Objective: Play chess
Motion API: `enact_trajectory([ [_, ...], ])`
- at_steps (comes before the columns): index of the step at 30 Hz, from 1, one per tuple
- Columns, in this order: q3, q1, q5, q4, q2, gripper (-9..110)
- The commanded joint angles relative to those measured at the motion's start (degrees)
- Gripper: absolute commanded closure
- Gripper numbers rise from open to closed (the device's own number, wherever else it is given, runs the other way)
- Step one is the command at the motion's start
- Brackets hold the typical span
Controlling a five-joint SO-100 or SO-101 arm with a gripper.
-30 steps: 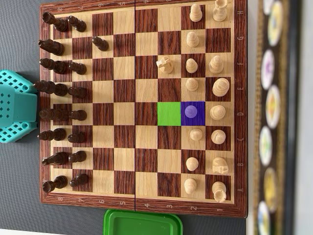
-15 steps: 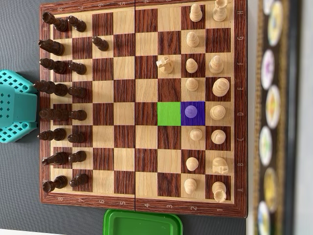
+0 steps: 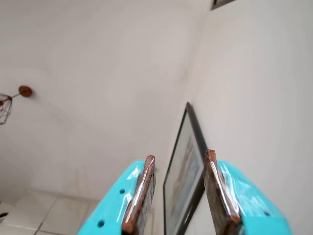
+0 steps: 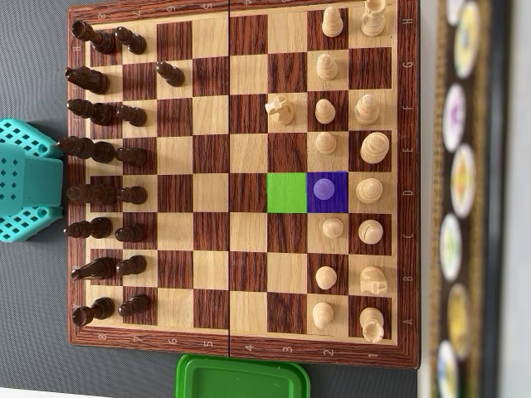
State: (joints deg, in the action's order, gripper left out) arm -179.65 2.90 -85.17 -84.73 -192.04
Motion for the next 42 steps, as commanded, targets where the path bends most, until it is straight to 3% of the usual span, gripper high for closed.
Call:
enact_trajectory([
  [1,3.69,0.18,0.18,7.91,0.35,86],
  [22,19.07,0.26,0.18,50.54,0.70,86],
  [42,36.12,-0.35,-0.44,134.47,0.88,86],
])
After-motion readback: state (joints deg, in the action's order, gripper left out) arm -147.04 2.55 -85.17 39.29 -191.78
